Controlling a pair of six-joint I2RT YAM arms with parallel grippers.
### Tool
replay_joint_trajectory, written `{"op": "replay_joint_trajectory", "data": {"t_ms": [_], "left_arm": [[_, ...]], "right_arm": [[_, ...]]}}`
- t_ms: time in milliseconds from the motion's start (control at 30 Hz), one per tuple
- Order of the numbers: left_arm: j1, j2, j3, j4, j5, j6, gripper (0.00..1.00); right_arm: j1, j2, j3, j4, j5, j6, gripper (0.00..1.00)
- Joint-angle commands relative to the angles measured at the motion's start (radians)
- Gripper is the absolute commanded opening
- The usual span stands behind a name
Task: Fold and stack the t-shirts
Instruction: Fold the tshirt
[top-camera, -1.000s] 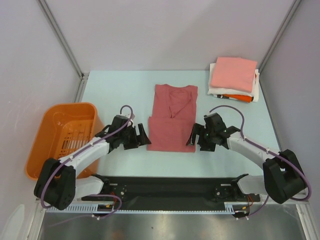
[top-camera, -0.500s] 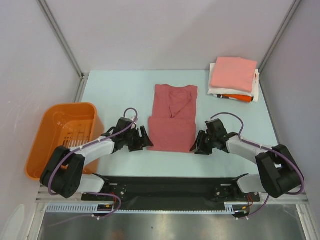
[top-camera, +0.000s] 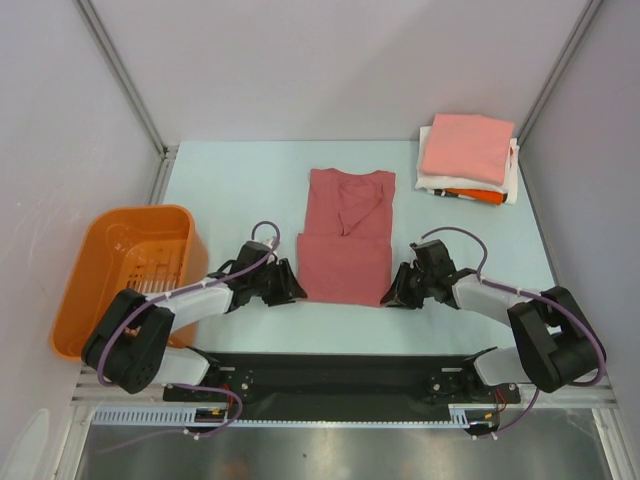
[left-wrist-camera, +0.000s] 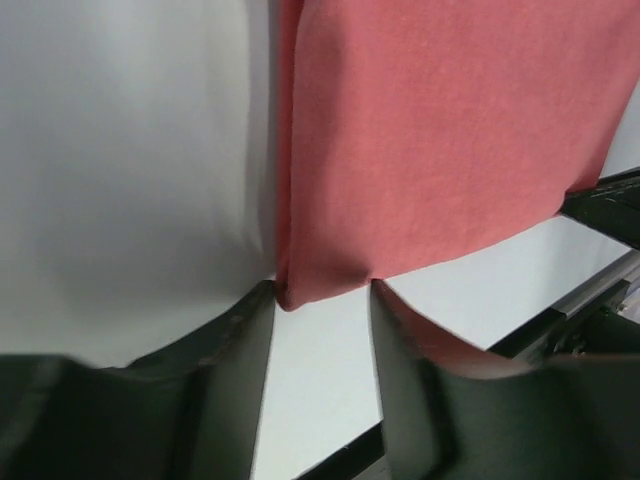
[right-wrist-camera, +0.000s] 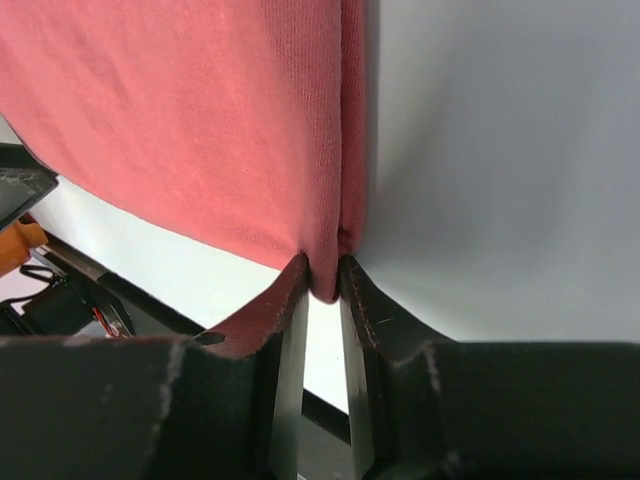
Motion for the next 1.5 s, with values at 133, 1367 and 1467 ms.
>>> {"op": "replay_joint_trajectory", "data": {"t_ms": [133,1367,1467], "left_arm": [[-0.013,0.068,-0.009,-0.032,-0.057,0.012,0.26],[-0.320,-0.669,0.111,-0.716,-0.214,-0.133,0.00],[-0.318,-0.597,0.204,-0.742,-0.268,-0.094,0.00]], "right_arm": [[-0.005,0.013,-0.022,0.046,-0.017,0.003,0.15],[0.318,-0.770,0.134,-0.726,0.219,0.210,0.00],[0.311,-0.684,0.238,-0.754,0.290,0.153,0.00]]}}
